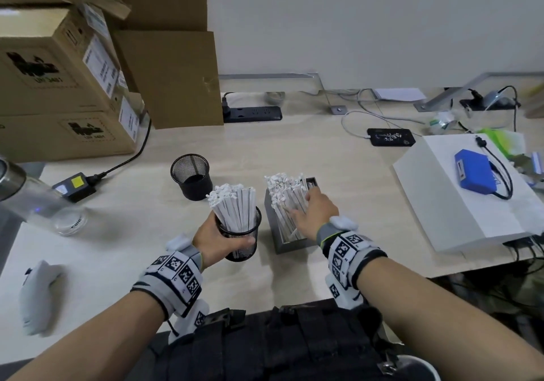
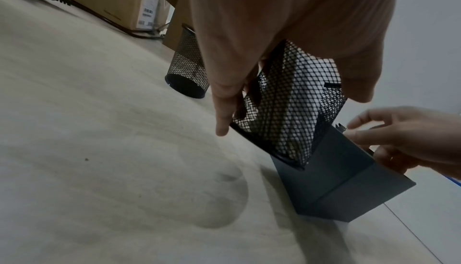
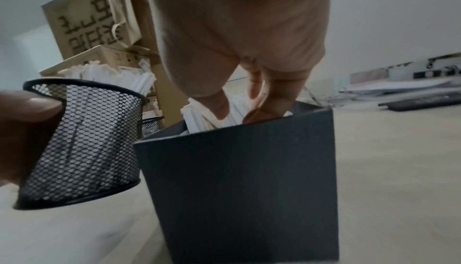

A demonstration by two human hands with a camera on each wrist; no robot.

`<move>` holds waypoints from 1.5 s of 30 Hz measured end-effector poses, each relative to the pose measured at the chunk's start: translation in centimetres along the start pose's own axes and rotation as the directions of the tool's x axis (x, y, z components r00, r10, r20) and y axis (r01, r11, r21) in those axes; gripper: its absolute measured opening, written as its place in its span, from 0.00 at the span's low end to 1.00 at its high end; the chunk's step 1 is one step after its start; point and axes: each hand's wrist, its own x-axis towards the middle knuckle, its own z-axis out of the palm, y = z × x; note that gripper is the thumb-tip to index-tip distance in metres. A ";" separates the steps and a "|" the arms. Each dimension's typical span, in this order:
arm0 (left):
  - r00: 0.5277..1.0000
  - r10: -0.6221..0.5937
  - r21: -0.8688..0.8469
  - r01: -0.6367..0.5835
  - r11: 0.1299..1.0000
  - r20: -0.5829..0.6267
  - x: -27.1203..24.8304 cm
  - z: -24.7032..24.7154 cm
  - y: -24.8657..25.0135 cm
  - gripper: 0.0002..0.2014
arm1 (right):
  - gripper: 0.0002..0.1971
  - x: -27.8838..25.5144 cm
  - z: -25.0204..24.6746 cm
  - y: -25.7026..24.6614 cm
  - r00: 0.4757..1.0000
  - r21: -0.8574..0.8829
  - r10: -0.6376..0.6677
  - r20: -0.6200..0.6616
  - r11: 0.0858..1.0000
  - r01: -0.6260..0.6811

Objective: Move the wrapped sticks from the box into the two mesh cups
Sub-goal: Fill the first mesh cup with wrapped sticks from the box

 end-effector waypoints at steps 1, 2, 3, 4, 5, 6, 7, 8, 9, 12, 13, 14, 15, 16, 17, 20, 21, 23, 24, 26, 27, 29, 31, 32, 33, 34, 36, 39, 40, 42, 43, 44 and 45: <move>1.000 0.000 0.010 0.000 1.000 0.013 0.0 0.0 0.0 0.53 | 0.22 0.4 -0.1 -0.3 1.000 -0.057 -0.001 0.005 0.998 0.001; 1.000 0.002 0.018 -0.002 1.000 0.021 0.0 0.1 0.0 0.54 | 0.21 0.7 -0.5 -0.5 0.999 -0.151 -0.001 0.033 0.989 0.006; 1.000 0.006 0.021 -0.006 1.000 0.025 0.0 0.2 -0.2 0.55 | 0.19 0.9 -1.0 -0.6 0.998 -0.243 0.000 0.070 0.970 0.017; 1.000 0.011 0.021 -0.012 1.000 0.027 -0.1 0.3 -0.2 0.55 | 0.17 1.0 -1.4 -0.5 0.994 -0.305 -0.001 0.105 0.952 0.033; 0.999 0.017 0.024 -0.018 1.000 0.027 -0.1 0.4 -0.2 0.55 | 0.15 1.2 -1.7 -0.4 0.990 -0.337 -0.003 0.139 0.940 0.050; 0.999 0.020 0.024 -0.021 0.999 0.029 -0.1 0.5 -0.2 0.55 | 0.15 1.0 -1.8 -0.1 0.986 -0.325 -0.015 0.167 0.943 0.070; 0.999 0.024 0.019 -0.024 1.000 0.034 0.0 0.7 -0.2 0.54 | 0.15 1.0 -1.8 0.0 0.983 -0.308 -0.030 0.182 0.947 0.086; 0.999 0.024 0.013 -0.024 1.000 0.038 0.0 0.9 -0.2 0.53 | 0.14 1.0 -1.6 0.1 0.982 -0.305 -0.046 0.182 0.947 0.101; 0.999 0.025 0.014 -0.025 1.000 0.041 0.0 0.9 -0.2 0.52 | 0.13 1.0 -1.3 0.0 0.980 -0.316 -0.053 0.190 0.942 0.113; 0.998 0.038 0.020 -0.040 0.999 0.056 0.0 0.9 -0.1 0.54 | 0.15 0.7 -0.1 -0.6 0.964 -0.346 -0.078 0.254 0.923 0.166; 0.997 0.048 0.019 -0.049 0.999 0.058 0.0 0.9 -0.1 0.55 | 0.15 0.4 0.3 -0.8 0.957 -0.339 -0.099 0.273 0.921 0.192; 0.997 0.051 0.018 -0.053 0.998 0.060 -0.1 0.8 -0.1 0.55 | 0.15 0.0 0.8 -0.8 0.950 -0.344 -0.128 0.286 0.911 0.227; 0.997 0.051 0.018 -0.052 0.998 0.059 -0.1 0.8 0.0 0.54 | 0.14 -0.4 1.3 -0.8 0.941 -0.360 -0.154 0.302 0.896 0.262; 0.997 0.051 0.021 -0.052 0.998 0.054 -0.1 0.8 0.0 0.52 | 0.14 -1.1 1.6 -0.6 0.936 -0.368 -0.166 0.311 0.887 0.279; 0.998 0.049 0.021 -0.050 0.999 0.046 -0.1 0.7 -0.1 0.50 | 0.14 -1.4 1.9 -0.5 0.934 -0.348 -0.187 0.304 0.891 0.292; 0.998 0.043 0.028 -0.044 0.999 0.037 -0.1 0.4 -0.2 0.50 | 0.12 -1.3 1.7 0.0 0.947 -0.243 -0.275 0.165 0.919 0.309; 0.998 0.043 0.037 -0.044 0.998 0.038 -0.1 0.4 -0.2 0.51 | 0.10 -0.9 1.2 0.0 0.952 -0.231 -0.286 0.106 0.924 0.303; 0.998 0.046 0.047 -0.048 0.998 0.039 0.0 0.3 -0.2 0.51 | 0.08 -0.2 0.1 0.0 0.950 -0.250 -0.307 0.055 0.917 0.311; 0.998 0.044 0.051 -0.046 0.998 0.039 -0.1 0.4 -0.2 0.51 | 0.09 0.0 -0.3 -0.1 0.945 -0.274 -0.324 0.054 0.905 0.326; 0.999 0.037 0.052 -0.039 0.998 0.038 0.0 0.5 -0.3 0.53 | 0.16 0.1 -0.3 -0.3 0.936 -0.299 -0.345 0.074 0.887 0.351; 0.998 0.040 0.054 -0.042 0.998 0.042 -0.1 0.5 -0.3 0.54 | 0.23 0.2 0.1 -0.2 0.936 -0.279 -0.342 0.087 0.893 0.353; 0.998 0.048 0.058 -0.050 0.997 0.046 -0.1 0.5 -0.4 0.54 | 0.42 0.2 1.4 0.1 0.955 -0.195 -0.289 0.058 0.935 0.295; 0.998 0.053 0.073 -0.056 0.996 0.043 0.0 0.5 -0.3 0.54 | 0.55 -0.2 2.3 0.6 0.981 0.023 -0.193 0.000 0.981 0.193; 0.998 0.056 0.081 -0.059 0.995 0.038 0.1 0.4 -0.3 0.53 | 0.53 -0.3 2.5 0.7 0.992 0.132 -0.129 -0.007 0.983 0.128; 0.998 0.055 0.087 -0.057 0.995 0.035 0.1 0.4 -0.2 0.52 | 0.48 -0.5 2.4 0.7 0.996 0.187 -0.088 0.001 0.978 0.086; 0.998 0.054 0.089 -0.057 0.994 0.031 0.2 0.3 -0.3 0.52 | 0.42 -0.5 2.4 0.5 0.997 0.173 -0.066 0.032 0.983 0.060; 0.999 0.045 0.094 -0.047 0.994 0.027 0.3 0.2 -0.4 0.53 | 0.32 -0.1 2.6 0.3 0.995 0.089 -0.042 0.087 0.995 0.034; 0.999 0.032 0.099 -0.035 0.994 0.030 0.3 0.2 -0.6 0.51 | 0.24 0.8 2.9 -0.3 0.996 -0.061 -0.054 0.078 0.996 0.059; 0.999 0.026 0.102 -0.029 0.994 0.029 0.4 0.3 -0.7 0.52 | 0.23 1.0 3.1 -0.4 0.995 -0.098 -0.058 0.075 0.993 0.065; 0.999 0.016 0.102 -0.019 0.995 0.030 0.3 0.4 -0.8 0.54 | 0.23 1.1 3.3 -0.3 0.995 -0.123 -0.061 0.079 0.990 0.070; 0.999 0.016 0.105 -0.019 0.994 0.033 0.3 0.3 -0.9 0.55 | 0.23 1.1 3.3 -0.3 0.994 -0.116 -0.058 0.087 0.991 0.068; 0.999 0.013 0.110 -0.017 0.994 0.033 0.4 0.3 -0.9 0.55 | 0.22 1.1 3.3 -0.2 0.994 -0.097 -0.054 0.095 0.993 0.064; 0.999 0.013 0.116 -0.017 0.993 0.034 0.4 0.3 -0.9 0.55 | 0.22 1.1 3.2 -0.2 0.993 -0.078 -0.055 0.106 0.995 0.063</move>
